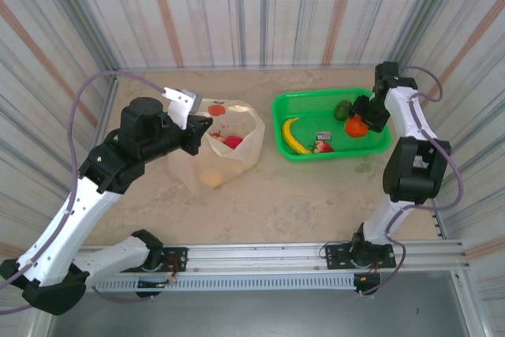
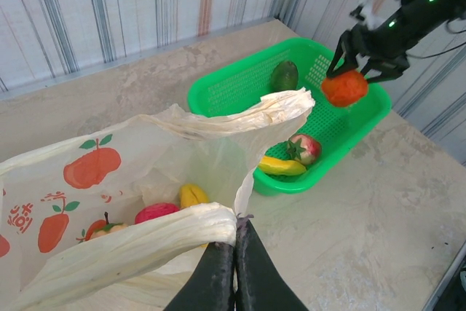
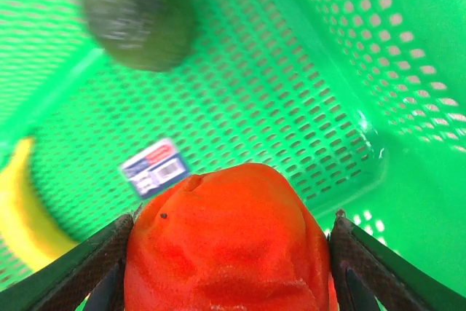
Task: Place the fake fruits into the plastic bag and tie a complex knot
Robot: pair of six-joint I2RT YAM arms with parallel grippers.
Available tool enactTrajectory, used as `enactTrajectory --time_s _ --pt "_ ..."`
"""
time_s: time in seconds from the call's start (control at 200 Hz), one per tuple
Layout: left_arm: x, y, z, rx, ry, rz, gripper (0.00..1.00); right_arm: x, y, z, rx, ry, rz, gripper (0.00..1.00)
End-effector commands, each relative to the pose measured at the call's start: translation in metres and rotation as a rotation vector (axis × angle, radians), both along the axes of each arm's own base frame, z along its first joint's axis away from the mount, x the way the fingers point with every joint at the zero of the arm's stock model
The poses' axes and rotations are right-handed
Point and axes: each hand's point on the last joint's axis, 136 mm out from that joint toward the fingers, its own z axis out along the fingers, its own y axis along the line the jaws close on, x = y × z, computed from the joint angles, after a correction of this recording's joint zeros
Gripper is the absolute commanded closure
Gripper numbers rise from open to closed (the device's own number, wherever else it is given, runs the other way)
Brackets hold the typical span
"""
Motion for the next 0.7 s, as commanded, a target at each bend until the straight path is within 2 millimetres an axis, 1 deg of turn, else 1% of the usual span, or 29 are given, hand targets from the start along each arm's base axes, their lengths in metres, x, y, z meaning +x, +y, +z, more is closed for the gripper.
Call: enactTrajectory --time_s 0.0,0.11,0.2,0.271,0.416,0.561,0.696 --pt "0.001 0.001 0.008 0.006 -0.024 0.004 0.94 -0.008 0.015 0.033 0.067 -0.081 0.001 0.29" --pt "0.002 0.004 0.009 0.001 -0.014 0.018 0.94 -0.011 0.035 0.055 0.157 -0.151 0.03 0.3" --pt "0.004 0.008 0.008 -0.015 0.008 0.03 0.95 -0.014 0.054 0.078 0.209 -0.218 0.076 0.31" --pt "0.004 0.009 0.008 -0.034 0.026 0.033 0.94 -0.018 0.068 0.096 0.243 -0.266 0.105 0.32" --pt "0.005 0.011 0.006 -0.059 0.057 0.04 0.95 -0.031 0.095 0.123 0.306 -0.332 0.172 0.34" --pt "0.005 0.012 0.005 -0.067 0.072 0.046 0.95 -0.05 0.122 0.144 0.341 -0.375 0.259 0.35" --pt "0.006 0.014 0.005 -0.07 0.081 0.056 0.95 -0.08 0.155 0.159 0.385 -0.388 0.366 0.35"
